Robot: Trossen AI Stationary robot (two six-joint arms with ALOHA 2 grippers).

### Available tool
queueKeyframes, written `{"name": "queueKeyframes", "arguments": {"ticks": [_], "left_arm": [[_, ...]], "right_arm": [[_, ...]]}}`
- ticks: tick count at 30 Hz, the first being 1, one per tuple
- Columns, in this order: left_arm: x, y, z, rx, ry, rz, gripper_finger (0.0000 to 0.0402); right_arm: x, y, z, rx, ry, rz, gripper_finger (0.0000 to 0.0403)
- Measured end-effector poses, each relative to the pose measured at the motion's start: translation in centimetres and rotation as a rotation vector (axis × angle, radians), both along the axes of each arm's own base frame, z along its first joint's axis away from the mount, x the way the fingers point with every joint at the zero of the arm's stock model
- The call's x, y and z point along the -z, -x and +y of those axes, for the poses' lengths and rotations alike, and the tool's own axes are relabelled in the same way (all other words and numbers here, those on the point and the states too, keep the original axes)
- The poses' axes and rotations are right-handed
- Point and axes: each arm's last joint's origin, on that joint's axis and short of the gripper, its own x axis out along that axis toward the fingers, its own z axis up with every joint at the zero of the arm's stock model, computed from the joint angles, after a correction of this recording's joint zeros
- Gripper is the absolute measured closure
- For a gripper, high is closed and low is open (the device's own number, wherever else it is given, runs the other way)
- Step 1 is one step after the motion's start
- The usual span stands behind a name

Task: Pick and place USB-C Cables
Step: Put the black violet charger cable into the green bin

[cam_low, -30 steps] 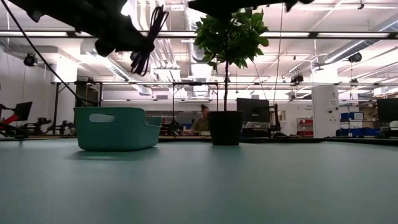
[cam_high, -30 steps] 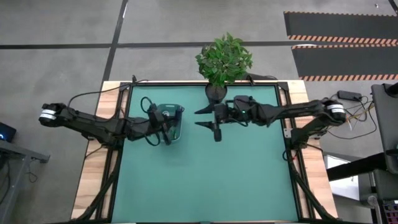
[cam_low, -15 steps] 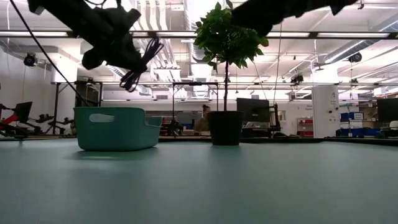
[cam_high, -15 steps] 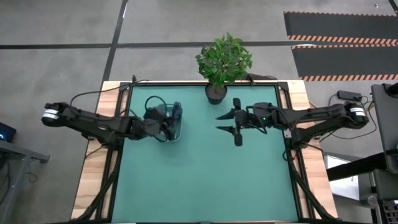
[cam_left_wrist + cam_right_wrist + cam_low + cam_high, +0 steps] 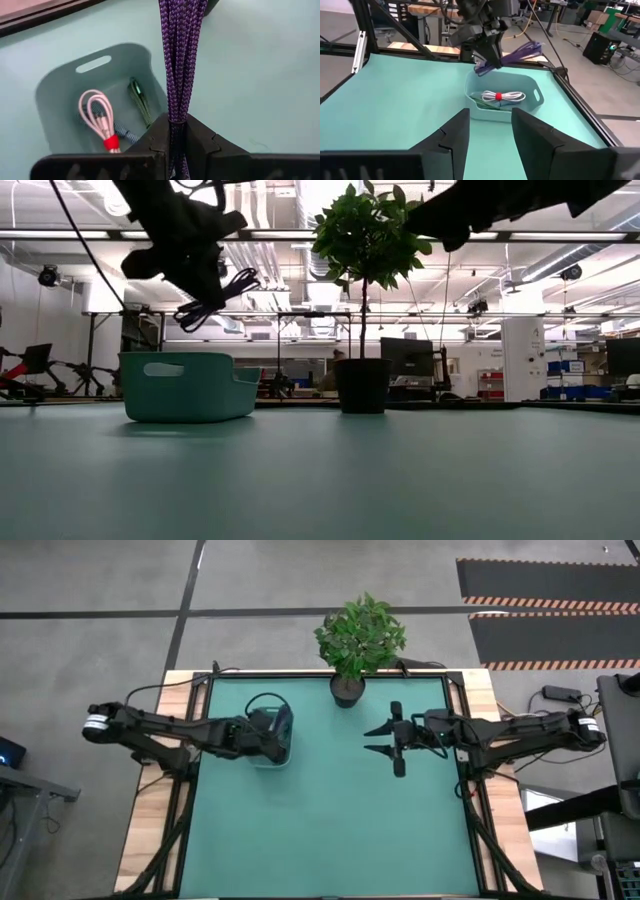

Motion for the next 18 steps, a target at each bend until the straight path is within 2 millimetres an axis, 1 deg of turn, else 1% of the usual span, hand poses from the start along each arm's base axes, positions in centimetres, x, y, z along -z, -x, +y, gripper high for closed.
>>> {"name": "queueKeyframes", "arguments": {"ticks": [8, 11, 18], "left_arm": [[-1.7, -1.9, 0.4, -0.048, 0.051, 0.094, 0.0385], [-1.8, -2.5, 0.8, -0.070, 0.095, 0.148, 0.0385], [-1.1, -4.0, 1.7, -0.146, 0.175, 0.308, 0.0385]], "right_arm": [[-0.6, 2.4, 0.0, 0.028, 0.021, 0.033, 0.0276], [-0.7, 3.3, 0.0, 0.027, 0.024, 0.049, 0.0278], [-1.0, 4.7, 0.1, 0.020, 0.049, 0.063, 0.0276]]}}
